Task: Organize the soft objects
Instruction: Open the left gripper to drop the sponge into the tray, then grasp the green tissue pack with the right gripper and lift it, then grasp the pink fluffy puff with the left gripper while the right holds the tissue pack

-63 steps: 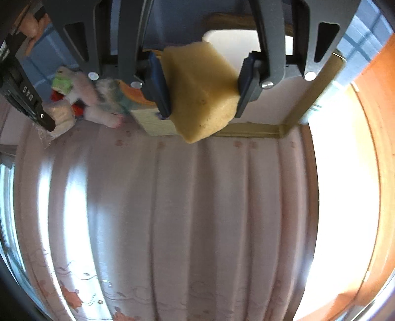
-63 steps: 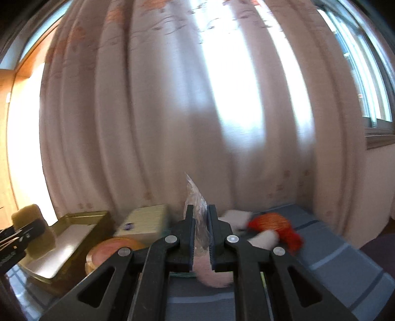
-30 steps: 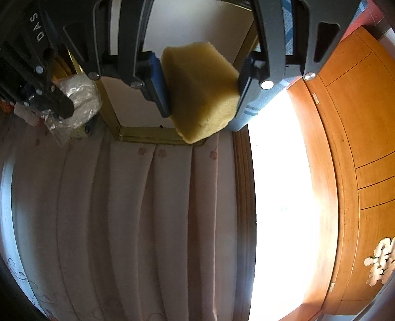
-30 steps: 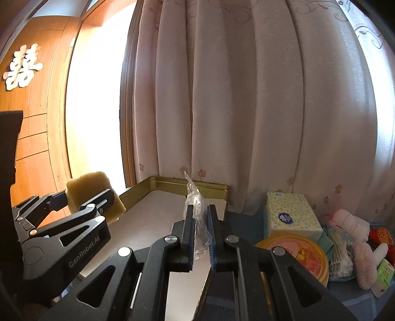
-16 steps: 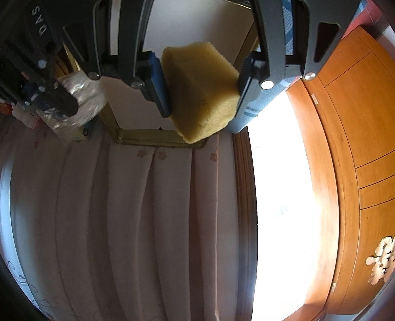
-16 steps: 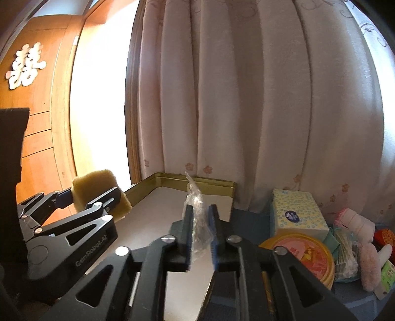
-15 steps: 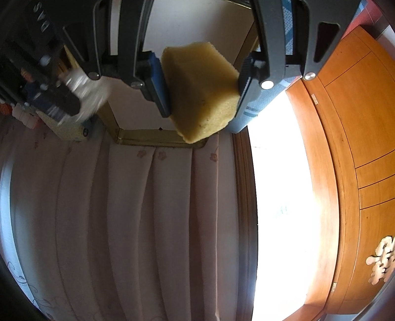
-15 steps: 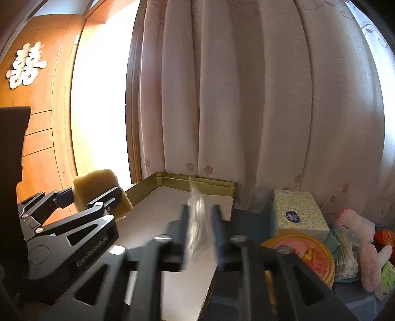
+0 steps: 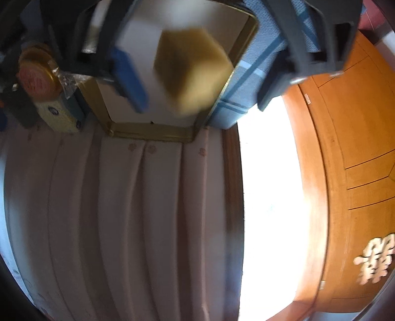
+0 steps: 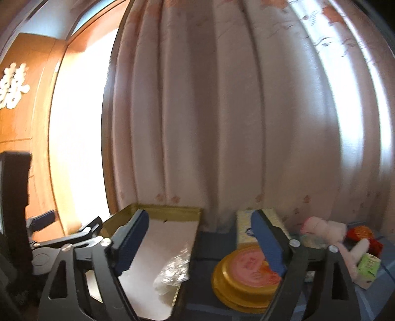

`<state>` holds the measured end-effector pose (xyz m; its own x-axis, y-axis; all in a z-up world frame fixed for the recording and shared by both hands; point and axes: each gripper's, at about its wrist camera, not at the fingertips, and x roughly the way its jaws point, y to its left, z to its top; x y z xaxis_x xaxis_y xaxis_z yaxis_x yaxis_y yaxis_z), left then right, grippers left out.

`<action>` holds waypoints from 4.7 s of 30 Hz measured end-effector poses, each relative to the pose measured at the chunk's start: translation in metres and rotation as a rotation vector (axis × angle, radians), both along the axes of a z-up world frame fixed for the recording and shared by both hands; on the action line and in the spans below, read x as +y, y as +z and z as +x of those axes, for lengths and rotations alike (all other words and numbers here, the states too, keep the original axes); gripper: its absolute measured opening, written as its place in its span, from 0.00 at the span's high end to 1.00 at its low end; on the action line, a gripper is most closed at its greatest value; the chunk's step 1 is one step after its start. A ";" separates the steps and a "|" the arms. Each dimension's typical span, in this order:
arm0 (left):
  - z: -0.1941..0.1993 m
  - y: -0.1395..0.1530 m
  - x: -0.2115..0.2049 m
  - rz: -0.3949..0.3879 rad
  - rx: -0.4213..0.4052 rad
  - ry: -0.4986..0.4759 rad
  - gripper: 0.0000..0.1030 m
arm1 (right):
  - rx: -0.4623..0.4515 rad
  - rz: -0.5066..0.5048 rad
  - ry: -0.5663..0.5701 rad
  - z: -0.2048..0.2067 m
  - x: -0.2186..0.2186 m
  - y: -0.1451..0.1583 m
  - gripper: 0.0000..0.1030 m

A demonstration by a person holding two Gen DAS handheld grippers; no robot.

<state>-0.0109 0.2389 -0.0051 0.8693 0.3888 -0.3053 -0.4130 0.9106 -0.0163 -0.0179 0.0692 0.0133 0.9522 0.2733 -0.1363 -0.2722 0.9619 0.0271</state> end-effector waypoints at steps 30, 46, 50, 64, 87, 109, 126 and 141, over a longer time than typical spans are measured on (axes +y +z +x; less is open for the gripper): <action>-0.031 0.001 0.002 -0.113 -0.071 0.141 0.00 | 0.093 -0.038 -0.145 0.020 -0.026 -0.005 0.11; -0.024 0.002 -0.052 -0.032 -0.029 0.035 0.00 | 0.142 -0.010 -0.206 0.021 -0.073 -0.009 0.11; -0.024 0.001 -0.067 -0.018 -0.026 0.002 0.00 | 0.136 -0.001 -0.233 0.020 -0.087 -0.008 0.11; -0.022 0.003 -0.105 0.000 -0.014 -0.087 0.00 | 0.142 -0.021 -0.322 0.017 -0.157 -0.008 0.11; -0.003 0.001 -0.224 0.056 0.044 -0.358 0.00 | 0.385 -0.047 -0.183 0.040 -0.296 -0.023 0.11; 0.000 -0.001 -0.249 0.087 0.086 -0.395 0.00 | 0.719 -0.223 0.065 0.090 -0.250 -0.071 0.28; 0.019 -0.004 -0.284 0.097 0.129 -0.489 0.00 | 0.214 0.012 -0.262 0.031 -0.311 -0.019 0.28; 0.095 -0.023 -0.341 -0.022 0.342 -0.605 0.25 | 0.170 0.007 -0.303 0.025 -0.310 -0.014 0.27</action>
